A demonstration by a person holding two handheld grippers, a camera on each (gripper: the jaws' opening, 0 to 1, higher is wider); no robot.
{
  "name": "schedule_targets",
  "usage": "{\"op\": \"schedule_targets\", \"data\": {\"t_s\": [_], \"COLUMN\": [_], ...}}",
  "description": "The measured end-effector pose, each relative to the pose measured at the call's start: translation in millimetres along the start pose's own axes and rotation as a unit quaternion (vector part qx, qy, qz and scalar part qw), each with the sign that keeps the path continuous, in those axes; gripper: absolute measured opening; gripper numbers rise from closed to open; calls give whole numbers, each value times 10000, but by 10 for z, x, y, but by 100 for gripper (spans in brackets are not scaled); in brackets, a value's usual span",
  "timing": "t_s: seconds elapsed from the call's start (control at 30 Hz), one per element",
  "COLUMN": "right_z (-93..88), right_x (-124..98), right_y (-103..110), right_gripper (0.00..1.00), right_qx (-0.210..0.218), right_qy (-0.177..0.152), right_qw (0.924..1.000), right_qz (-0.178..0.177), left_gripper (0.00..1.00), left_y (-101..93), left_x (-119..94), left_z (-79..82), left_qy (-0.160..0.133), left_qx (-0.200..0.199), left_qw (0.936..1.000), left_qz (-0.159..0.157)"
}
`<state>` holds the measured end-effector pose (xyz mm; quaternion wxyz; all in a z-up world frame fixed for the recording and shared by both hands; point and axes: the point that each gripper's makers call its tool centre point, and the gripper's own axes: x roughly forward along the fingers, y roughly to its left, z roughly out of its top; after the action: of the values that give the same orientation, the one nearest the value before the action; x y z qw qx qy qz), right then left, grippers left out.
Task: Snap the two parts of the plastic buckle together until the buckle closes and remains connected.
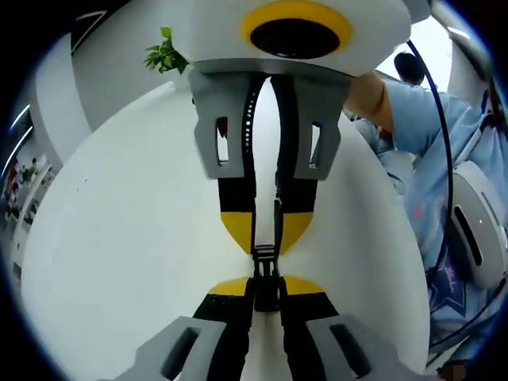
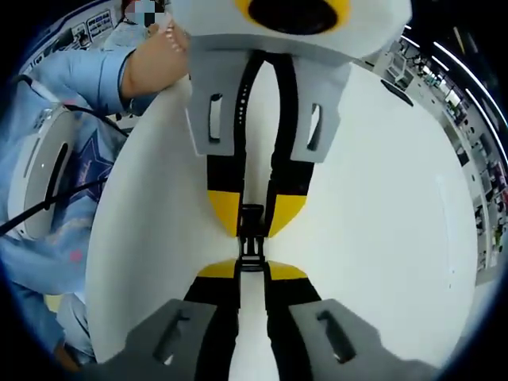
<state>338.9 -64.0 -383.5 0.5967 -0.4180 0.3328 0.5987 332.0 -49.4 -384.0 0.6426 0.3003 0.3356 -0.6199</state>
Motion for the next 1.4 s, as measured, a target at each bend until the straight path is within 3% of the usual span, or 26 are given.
{"op": "schedule_targets", "data": {"t_s": [0.17,0.33,0.63,1.0,1.23,1.4], "right_z": [-6,-7,-6,-7,8,37], "right_x": [-3,-3,-4,-5,-2,9], "right_y": [1,3,-4,6,6,-5], "right_gripper": [11,11,11,11,10,10], "right_qx": [12,-14,-18,-121,-474,-403], "right_qy": [-23,6,27,20,61,5], "right_qw": [10000,10000,10000,9999,9988,9990], "right_qz": [-9,-1,6,20,134,173], "left_gripper": [13,19,12,12,11,10], "left_y": [7,35,-14,7,-3,-14], "left_x": [-3,-28,-27,-16,-12,7], "left_z": [0,-18,-27,-17,-15,-2], "left_qy": [-22,37,48,3,20,-35], "left_qx": [-19,108,38,16,69,-22], "left_qw": [10000,9999,9999,9999,9998,9999], "left_qz": [-39,58,-95,-123,-164,-129]}}
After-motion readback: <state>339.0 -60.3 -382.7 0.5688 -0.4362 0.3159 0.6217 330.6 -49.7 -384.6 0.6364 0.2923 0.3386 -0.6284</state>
